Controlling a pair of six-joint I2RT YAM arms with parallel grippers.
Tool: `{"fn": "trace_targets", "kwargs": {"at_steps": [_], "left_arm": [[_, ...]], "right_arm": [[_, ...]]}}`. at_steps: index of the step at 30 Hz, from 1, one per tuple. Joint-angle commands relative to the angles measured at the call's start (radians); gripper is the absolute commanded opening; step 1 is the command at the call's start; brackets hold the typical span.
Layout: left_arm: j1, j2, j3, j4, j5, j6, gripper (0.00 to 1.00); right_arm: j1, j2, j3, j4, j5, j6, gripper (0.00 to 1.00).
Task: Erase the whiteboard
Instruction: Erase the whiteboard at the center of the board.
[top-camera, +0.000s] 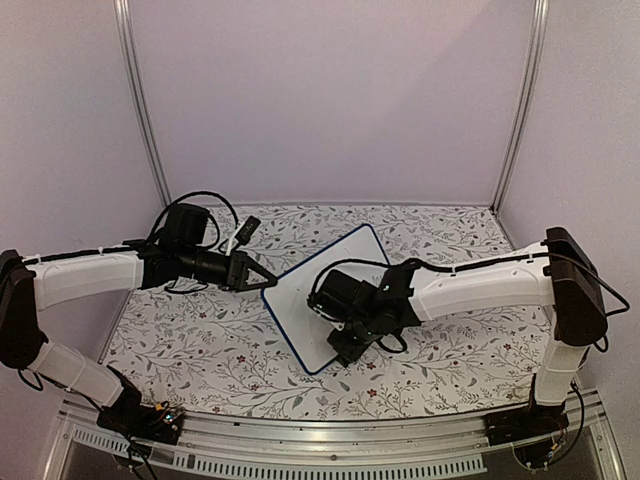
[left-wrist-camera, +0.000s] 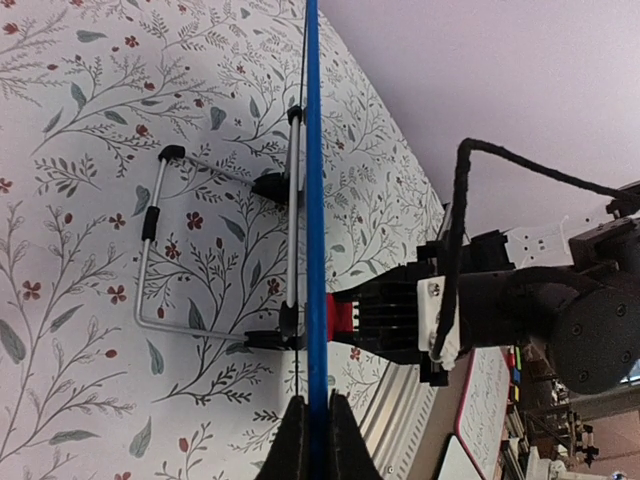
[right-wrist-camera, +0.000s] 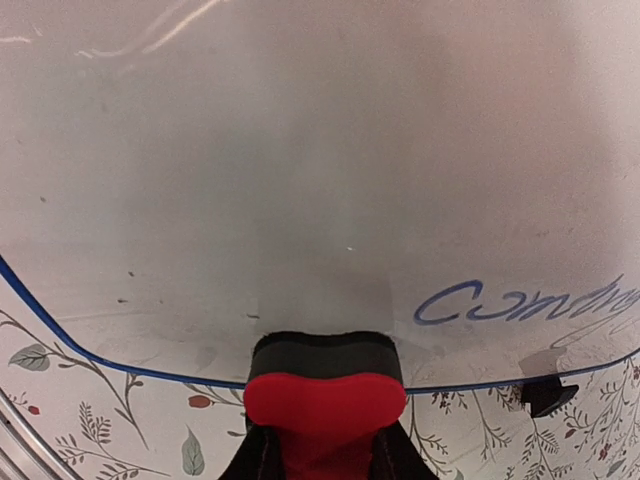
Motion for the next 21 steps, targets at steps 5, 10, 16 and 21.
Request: {"fn": "trace_targets", "kwargs": {"at_steps": [5, 10, 16, 21], "left_arm": [[-0.008, -0.028, -0.008, 0.033, 0.048, 0.014, 0.00], [-0.007, -0.026, -0.006, 0.032, 0.052, 0.015, 0.00], [-0.007, -0.024, -0.005, 0.032, 0.054, 0.013, 0.00], [-0.006, -0.023, -0.005, 0.031, 0.055, 0.012, 0.00]], "right_arm": [[0.024, 0.055, 0.179, 0.000, 0.026, -0.043, 0.23], [0.024, 0.055, 0.174, 0.003, 0.034, -0.049, 0.23], [0.025, 0.043, 0.074, -0.011, 0.015, -0.020, 0.23], [0.026, 0.019, 0.002, -0.019, 0.009, -0.001, 0.24]]}}
